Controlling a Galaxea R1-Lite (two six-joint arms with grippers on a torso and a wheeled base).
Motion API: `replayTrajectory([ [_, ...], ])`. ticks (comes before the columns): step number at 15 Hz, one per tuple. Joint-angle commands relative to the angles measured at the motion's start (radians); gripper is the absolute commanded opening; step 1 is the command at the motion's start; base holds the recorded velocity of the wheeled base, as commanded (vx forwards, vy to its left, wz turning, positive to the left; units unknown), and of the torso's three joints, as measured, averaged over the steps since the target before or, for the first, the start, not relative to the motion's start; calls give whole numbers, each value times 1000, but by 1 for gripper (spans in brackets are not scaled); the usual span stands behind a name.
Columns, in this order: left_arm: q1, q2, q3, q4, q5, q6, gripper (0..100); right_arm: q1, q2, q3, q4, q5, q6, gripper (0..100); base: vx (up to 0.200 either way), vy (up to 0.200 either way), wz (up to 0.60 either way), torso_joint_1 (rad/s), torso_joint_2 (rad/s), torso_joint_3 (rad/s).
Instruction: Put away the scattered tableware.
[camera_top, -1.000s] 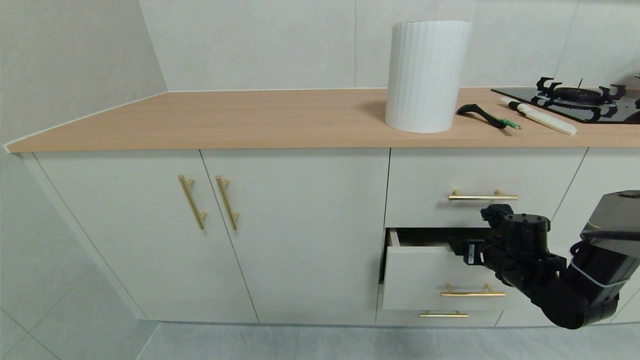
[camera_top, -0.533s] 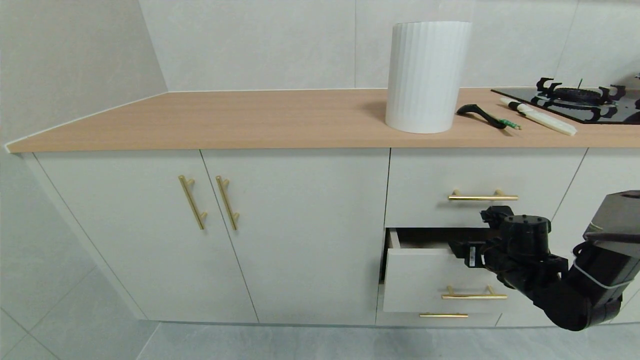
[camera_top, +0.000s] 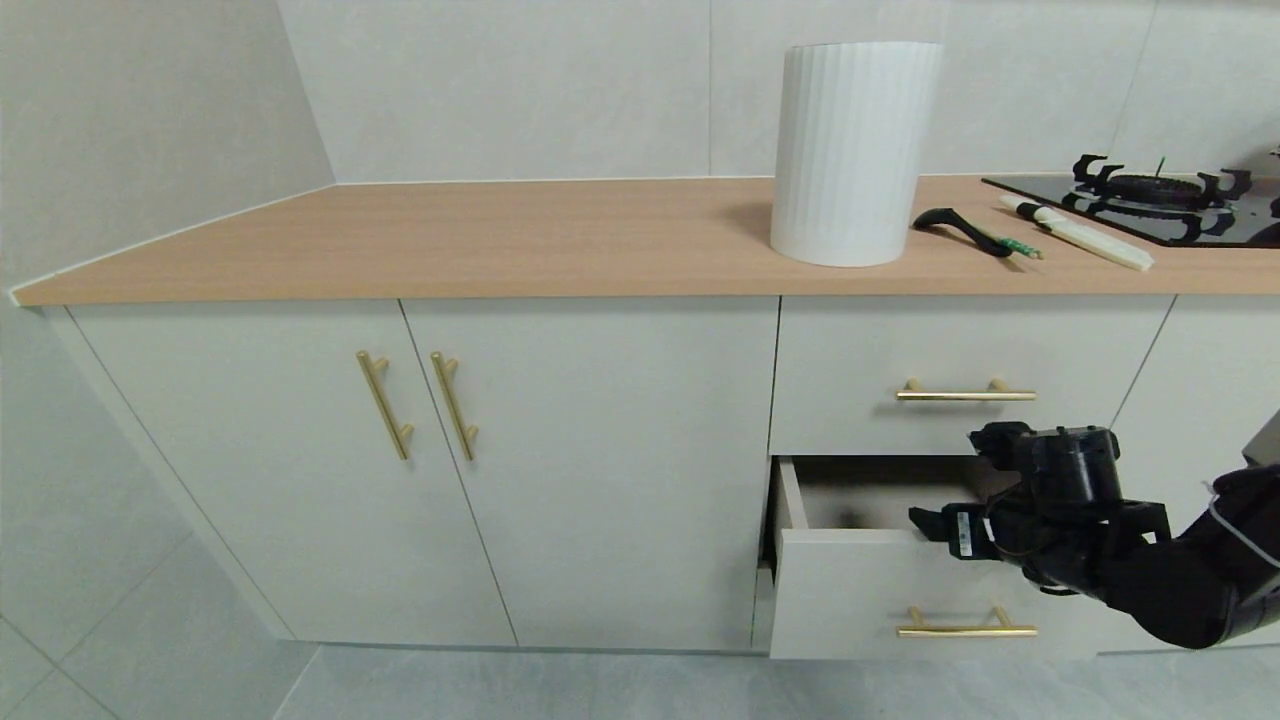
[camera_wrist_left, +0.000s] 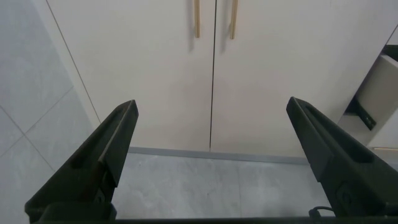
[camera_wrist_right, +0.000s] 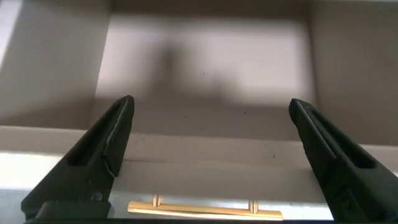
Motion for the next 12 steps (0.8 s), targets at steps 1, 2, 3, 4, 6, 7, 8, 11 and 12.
replayTrajectory([
  [1, 0, 0, 0, 0, 1, 0, 100, 1, -71, -3, 57, 2, -4, 100, 0, 0, 0, 0, 0, 0],
  [2, 0, 0, 0, 0, 0, 0, 100, 1, -96, -8, 104, 13, -5, 100, 0, 0, 0, 0, 0, 0],
  [3, 0, 0, 0, 0, 0, 0, 100, 1, -120, -11, 155, 30, -8, 100, 0, 0, 0, 0, 0, 0],
  [4, 0, 0, 0, 0, 1, 0, 100, 1, -146, -15, 210, 45, -10, 100, 0, 0, 0, 0, 0, 0],
  [6, 0, 0, 0, 0, 1, 0, 100, 2, -189, -38, 340, 51, -22, 100, 0, 0, 0, 0, 0, 0],
  [7, 0, 0, 0, 0, 0, 0, 100, 2, -205, -41, 390, 53, -43, 100, 0, 0, 0, 0, 0, 0],
  [8, 0, 0, 0, 0, 0, 0, 100, 2, -214, -43, 429, 57, -66, 100, 0, 0, 0, 0, 0, 0],
  [11, 0, 0, 0, 0, 0, 0, 100, 4, -225, -41, 523, 59, -111, 100, 0, 0, 0, 0, 0, 0],
  [12, 0, 0, 0, 0, 1, 0, 100, 4, -237, -43, 564, 59, -131, 100, 0, 0, 0, 0, 0, 0],
])
